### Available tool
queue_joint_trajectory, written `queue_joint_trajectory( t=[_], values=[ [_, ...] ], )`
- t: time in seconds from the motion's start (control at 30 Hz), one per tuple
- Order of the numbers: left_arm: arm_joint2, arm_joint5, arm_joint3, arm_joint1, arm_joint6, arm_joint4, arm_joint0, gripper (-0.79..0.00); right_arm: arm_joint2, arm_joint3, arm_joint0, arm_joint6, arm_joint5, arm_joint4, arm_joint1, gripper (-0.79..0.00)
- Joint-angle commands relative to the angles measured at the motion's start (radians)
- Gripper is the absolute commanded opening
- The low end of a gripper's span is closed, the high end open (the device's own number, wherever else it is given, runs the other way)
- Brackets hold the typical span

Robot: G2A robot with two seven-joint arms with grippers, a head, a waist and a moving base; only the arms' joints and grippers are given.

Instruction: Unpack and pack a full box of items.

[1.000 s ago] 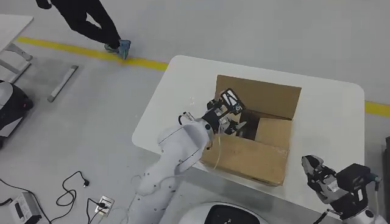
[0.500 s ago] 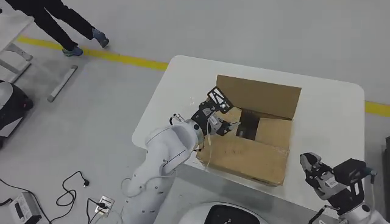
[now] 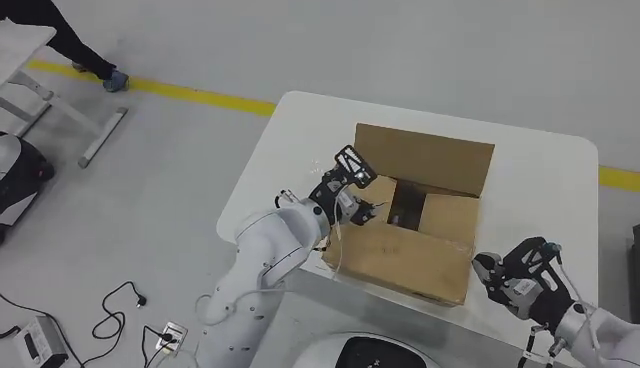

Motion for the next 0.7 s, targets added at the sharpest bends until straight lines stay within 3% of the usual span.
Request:
queue_joint_trajectory(
  t=[0.0, 0.23, 0.5, 0.53, 0.6, 0.67],
  values=[
    [-0.031, 0.003, -0.005, 0.005, 0.013, 0.01, 0.013, 0.0, 0.0, 0.0, 0.0, 0.001, 0.0, 0.0, 0.0, -0.785],
    [-0.103, 0.056, -0.003, 0.015, 0.016, 0.008, 0.035, 0.0, 0.02, 0.017, 0.021, -0.023, 0.037, 0.022, 0.004, -0.785],
    [-0.103, 0.056, -0.003, 0.015, 0.016, 0.008, 0.035, 0.0, -0.002, 0.111, 0.185, 0.078, 0.061, 0.082, 0.018, -0.754],
    [-0.103, 0.056, -0.003, 0.015, 0.016, 0.008, 0.035, 0.0, -0.022, 0.138, 0.203, 0.086, 0.058, 0.106, 0.018, -0.73],
    [-0.103, 0.056, -0.003, 0.015, 0.016, 0.008, 0.035, 0.0, -0.05, 0.174, 0.249, 0.117, 0.052, 0.115, 0.02, -0.529],
    [-0.103, 0.056, -0.003, 0.015, 0.016, 0.008, 0.035, 0.0, -0.08, 0.208, 0.271, 0.13, 0.059, 0.131, 0.02, -0.462]
  ],
)
